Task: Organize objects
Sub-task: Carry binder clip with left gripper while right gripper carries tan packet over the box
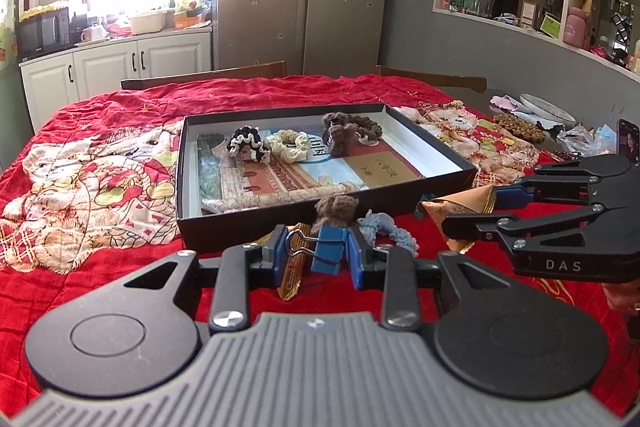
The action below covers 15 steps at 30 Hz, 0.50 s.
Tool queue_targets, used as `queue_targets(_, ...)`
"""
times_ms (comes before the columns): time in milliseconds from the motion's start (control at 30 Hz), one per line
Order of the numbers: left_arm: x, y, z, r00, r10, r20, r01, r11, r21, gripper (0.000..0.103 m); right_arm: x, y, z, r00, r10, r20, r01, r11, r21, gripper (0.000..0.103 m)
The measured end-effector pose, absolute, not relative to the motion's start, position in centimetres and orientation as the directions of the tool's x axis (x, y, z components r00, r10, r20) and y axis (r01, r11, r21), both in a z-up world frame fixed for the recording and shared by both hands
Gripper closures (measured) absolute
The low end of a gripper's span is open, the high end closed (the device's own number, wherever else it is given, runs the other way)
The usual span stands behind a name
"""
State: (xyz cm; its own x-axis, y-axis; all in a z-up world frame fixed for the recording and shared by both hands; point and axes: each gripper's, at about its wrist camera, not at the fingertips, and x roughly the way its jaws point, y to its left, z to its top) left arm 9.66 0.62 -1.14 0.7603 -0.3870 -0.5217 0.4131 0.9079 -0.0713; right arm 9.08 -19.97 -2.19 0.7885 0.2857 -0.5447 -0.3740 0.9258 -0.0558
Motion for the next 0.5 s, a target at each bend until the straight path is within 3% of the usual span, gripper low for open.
queue_targets(500,10.3,0.2,-0.2,0.768,-0.400,-0.501,0.422,0.903,-0.075,0.068,9.4,-19.5,-0.8,0.798,0.294,-0.525,-0.389,0.918,-0.077,0.073)
